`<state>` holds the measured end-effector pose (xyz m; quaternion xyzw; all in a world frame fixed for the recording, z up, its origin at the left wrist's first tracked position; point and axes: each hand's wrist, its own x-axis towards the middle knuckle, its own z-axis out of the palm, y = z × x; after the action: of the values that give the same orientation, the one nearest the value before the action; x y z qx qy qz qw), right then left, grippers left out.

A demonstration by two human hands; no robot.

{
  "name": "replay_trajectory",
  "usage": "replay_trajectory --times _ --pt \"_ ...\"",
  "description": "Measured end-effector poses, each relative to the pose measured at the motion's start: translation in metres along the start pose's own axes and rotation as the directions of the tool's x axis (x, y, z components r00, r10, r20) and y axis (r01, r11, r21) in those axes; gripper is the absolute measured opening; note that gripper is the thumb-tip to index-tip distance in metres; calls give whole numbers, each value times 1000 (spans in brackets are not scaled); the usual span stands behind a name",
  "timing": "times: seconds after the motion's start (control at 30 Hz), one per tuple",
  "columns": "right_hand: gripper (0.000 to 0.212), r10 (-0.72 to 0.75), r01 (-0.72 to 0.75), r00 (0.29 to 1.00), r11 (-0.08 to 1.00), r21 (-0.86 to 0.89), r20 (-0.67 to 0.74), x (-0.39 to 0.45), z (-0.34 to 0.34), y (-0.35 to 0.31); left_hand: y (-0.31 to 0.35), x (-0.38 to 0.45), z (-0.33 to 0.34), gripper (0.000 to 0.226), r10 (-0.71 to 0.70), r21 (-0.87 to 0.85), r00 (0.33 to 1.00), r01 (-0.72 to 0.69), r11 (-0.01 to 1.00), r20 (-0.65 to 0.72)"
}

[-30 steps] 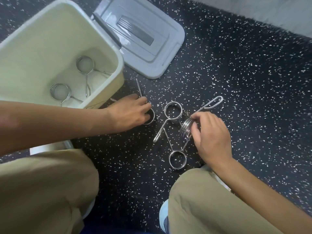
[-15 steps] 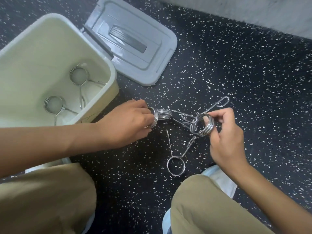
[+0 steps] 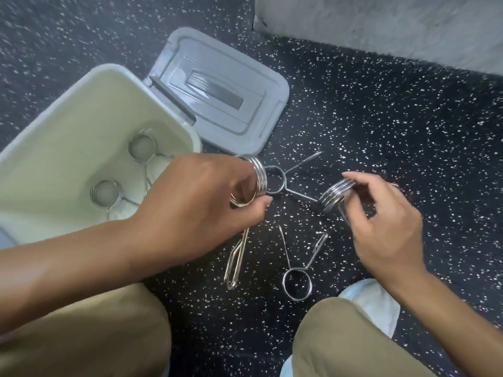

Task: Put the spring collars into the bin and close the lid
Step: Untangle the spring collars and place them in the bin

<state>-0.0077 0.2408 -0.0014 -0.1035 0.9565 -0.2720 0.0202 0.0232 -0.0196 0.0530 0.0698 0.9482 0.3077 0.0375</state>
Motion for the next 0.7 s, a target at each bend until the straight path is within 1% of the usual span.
replay_trajectory --times 0.13,0.3,0.4,0.5,0.6,0.7 --pt "22 -20 20 999 1000 -16 31 3 6 -19 -2 4 -23 27 -32 0 999 32 999 -35" --pt "21 -9 8 998 1000 17 58 4 12 -50 -15 -8 -54 28 -113 26 985 118 993 -127" --pt "18 -16 14 997 1000 17 76 4 15 -69 -30 -19 -70 27 -227 0 952 232 973 -206" --pt "15 -14 12 996 1000 25 85 6 19 -83 -53 -30 -80 24 -321 41 908 344 938 -269" --pt "11 -78 75 993 997 28 91 10 25 -94 -80 -39 -81 25 -403 110 873 445 889 -273" --pt "13 -157 158 983 987 -1 91 16 30 -107 -108 -46 -75 29 -472 181 847 518 836 -245"
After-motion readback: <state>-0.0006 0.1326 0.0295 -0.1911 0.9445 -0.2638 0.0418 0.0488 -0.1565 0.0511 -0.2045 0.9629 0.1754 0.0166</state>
